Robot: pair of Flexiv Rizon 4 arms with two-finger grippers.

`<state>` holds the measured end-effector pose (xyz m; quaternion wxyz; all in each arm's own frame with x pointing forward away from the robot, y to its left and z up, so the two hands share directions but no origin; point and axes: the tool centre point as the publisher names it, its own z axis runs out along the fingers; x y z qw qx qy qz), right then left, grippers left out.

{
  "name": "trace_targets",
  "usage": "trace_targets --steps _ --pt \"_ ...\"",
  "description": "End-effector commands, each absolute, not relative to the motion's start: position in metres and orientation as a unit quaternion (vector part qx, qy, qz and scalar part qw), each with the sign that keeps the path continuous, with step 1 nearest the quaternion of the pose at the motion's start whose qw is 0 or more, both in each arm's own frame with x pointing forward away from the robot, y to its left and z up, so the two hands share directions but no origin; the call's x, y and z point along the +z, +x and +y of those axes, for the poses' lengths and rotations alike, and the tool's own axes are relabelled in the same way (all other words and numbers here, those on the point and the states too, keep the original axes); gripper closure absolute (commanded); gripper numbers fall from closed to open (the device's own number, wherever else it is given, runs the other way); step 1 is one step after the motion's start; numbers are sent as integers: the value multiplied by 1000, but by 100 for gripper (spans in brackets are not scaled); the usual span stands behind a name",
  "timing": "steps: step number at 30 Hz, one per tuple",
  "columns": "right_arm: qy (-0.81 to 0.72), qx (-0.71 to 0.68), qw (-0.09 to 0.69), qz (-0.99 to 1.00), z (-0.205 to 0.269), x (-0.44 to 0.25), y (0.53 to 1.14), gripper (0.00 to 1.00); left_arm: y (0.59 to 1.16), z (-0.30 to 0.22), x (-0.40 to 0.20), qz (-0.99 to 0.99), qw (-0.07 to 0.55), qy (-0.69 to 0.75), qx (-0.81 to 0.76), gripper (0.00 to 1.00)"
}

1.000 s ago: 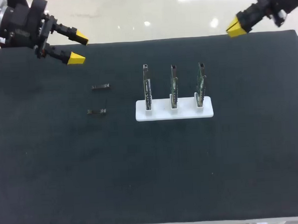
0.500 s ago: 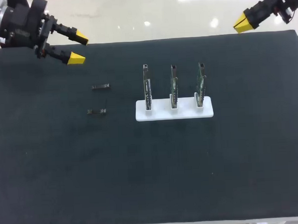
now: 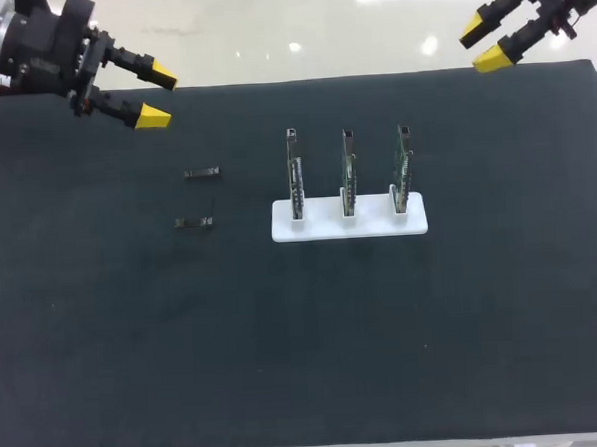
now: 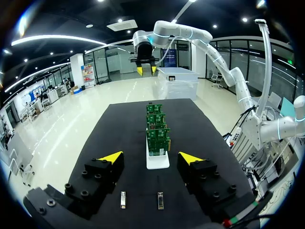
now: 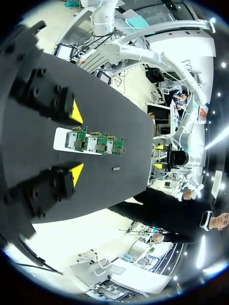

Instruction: Pick up the optical module with the left hand, and insert it into the network port with the right hand.

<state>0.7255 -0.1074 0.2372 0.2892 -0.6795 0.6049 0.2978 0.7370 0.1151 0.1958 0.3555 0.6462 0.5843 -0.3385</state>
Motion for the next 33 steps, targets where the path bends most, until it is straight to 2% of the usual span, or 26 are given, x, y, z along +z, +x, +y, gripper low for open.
trace_targets --steps 1,16,25,33 --pt "-679 298 289 605 -107 237 726 0 738 115 196 585 354 647 -338 0" --pt "-679 298 289 605 -107 237 726 0 738 115 196 585 354 647 -338 0" --pt "-679 298 289 605 -107 237 726 0 751 147 167 646 197 712 -192 0" --pt "-679 298 289 605 -107 237 726 0 765 156 121 651 135 744 -65 0"
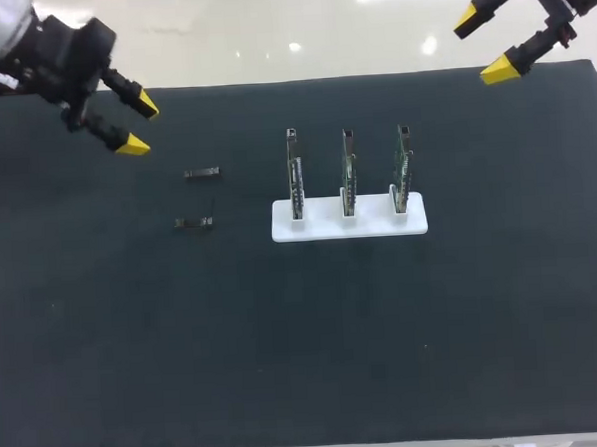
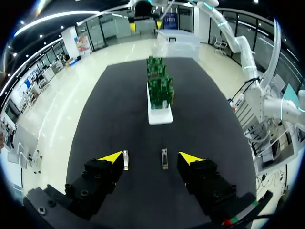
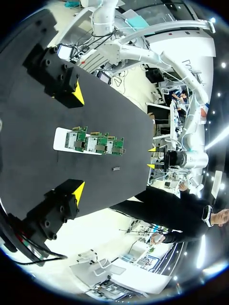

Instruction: Pick up the optical module with the left hand, and insert it into the network port with the right hand.

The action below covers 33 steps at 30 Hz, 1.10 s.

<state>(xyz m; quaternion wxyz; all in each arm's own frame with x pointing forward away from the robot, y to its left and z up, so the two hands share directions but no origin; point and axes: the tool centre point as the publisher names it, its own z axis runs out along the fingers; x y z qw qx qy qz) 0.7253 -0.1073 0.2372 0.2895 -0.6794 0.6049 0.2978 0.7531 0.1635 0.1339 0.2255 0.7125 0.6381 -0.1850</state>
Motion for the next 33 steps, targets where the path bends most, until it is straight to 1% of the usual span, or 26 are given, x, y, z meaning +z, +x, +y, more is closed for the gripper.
trace_targets --steps 1,8,13,15,16,32,33 --pt "-679 298 289 605 -107 237 726 0 765 156 116 646 133 750 -51 0" --pt "-679 298 289 605 -107 237 726 0 759 155 93 639 108 762 8 0" --pt "-679 298 289 605 -107 237 726 0 753 156 81 640 64 764 46 0" --pt "-679 298 289 605 -107 237 726 0 751 157 78 651 58 755 55 0" --pt "-679 298 289 605 -107 237 726 0 751 157 77 663 44 745 58 0" --pt "-679 298 289 605 -107 237 726 0 751 157 77 663 44 745 58 0" --pt "-679 298 289 605 -107 237 726 0 752 158 74 665 35 744 58 0"
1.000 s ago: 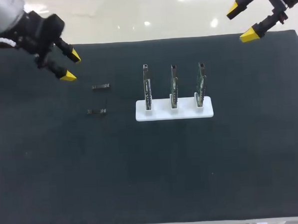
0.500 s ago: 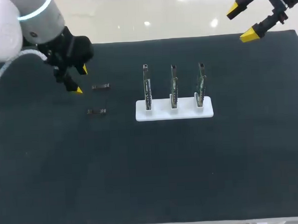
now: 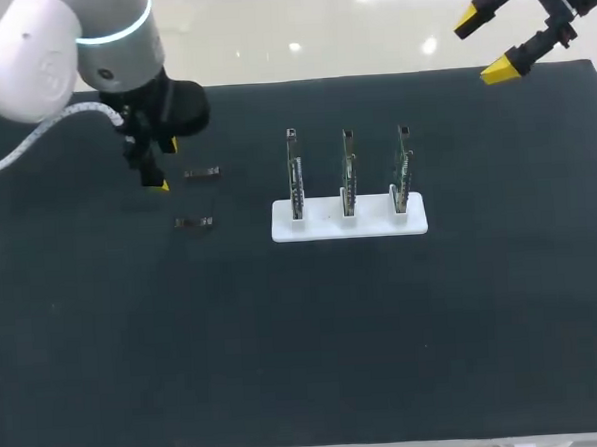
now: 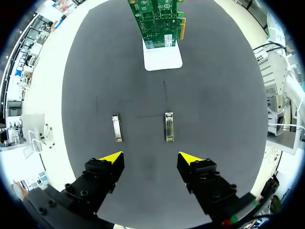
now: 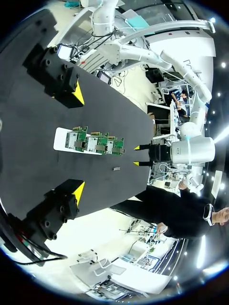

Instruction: Pick up the optical module with the left hand, and insert it into the network port with the right hand.

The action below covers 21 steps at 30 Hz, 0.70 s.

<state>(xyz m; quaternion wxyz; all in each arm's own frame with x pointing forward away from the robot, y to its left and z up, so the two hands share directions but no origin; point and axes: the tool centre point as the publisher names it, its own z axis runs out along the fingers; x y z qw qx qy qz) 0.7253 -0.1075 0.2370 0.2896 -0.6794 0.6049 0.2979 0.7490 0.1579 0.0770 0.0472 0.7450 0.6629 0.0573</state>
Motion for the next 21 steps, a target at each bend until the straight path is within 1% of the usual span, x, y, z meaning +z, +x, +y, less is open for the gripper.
trace_targets --steps 1,3,5,21 --pt "-679 298 289 605 -107 237 726 0 753 158 73 667 22 742 62 0" --pt "-679 298 289 605 -107 237 726 0 753 158 72 666 28 744 53 0" --pt "-679 298 289 605 -107 237 726 0 752 157 71 670 19 740 49 0" --pt "-679 298 289 605 -107 237 726 0 748 158 46 669 5 743 11 0"
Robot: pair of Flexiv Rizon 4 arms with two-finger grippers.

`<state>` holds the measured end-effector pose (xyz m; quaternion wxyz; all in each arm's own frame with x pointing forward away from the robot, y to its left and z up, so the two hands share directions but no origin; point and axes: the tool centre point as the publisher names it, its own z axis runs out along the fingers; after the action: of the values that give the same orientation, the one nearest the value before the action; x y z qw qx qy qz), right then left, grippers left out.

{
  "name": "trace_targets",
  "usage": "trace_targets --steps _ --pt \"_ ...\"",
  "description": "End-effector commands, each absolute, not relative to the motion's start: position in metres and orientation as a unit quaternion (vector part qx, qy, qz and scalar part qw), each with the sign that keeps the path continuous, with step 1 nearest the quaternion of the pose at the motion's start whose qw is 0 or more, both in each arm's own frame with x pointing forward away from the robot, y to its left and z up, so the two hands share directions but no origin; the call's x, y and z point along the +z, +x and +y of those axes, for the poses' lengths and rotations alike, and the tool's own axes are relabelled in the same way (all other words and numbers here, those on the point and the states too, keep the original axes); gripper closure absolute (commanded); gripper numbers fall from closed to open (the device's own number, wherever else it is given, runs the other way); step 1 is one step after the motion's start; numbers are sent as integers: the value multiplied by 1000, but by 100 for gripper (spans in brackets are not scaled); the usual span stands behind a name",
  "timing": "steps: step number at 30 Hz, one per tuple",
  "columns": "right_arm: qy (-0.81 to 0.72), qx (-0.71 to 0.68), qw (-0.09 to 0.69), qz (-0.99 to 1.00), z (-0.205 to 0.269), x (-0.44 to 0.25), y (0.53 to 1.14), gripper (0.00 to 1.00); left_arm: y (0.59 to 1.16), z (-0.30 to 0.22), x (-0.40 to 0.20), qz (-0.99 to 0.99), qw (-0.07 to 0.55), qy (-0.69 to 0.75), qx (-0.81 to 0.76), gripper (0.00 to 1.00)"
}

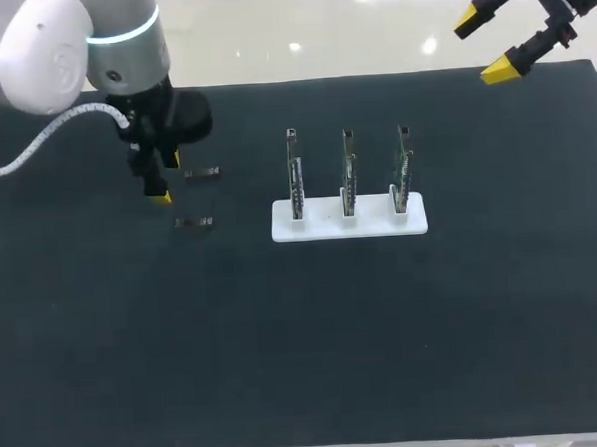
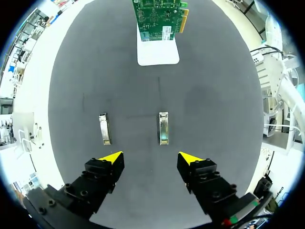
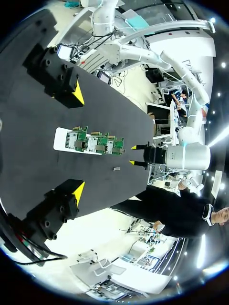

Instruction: Pick up the optical module with the left hand, and insert it into the network port with the right hand.

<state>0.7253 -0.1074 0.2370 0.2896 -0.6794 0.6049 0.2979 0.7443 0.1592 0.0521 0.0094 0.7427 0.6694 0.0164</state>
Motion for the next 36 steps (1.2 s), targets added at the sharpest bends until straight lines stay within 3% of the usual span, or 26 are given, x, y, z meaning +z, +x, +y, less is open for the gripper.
trace_targets --steps 1,21,27,36 --pt "-679 298 289 605 -107 237 726 0 748 158 46 670 0 742 7 0" --pt "-679 298 289 605 -107 237 726 0 742 157 41 668 -8 744 0 0" --pt "-679 298 289 605 -107 237 726 0 740 154 35 668 41 743 -29 0" --pt "-679 298 289 605 -107 237 726 0 734 154 15 670 42 740 -35 0"
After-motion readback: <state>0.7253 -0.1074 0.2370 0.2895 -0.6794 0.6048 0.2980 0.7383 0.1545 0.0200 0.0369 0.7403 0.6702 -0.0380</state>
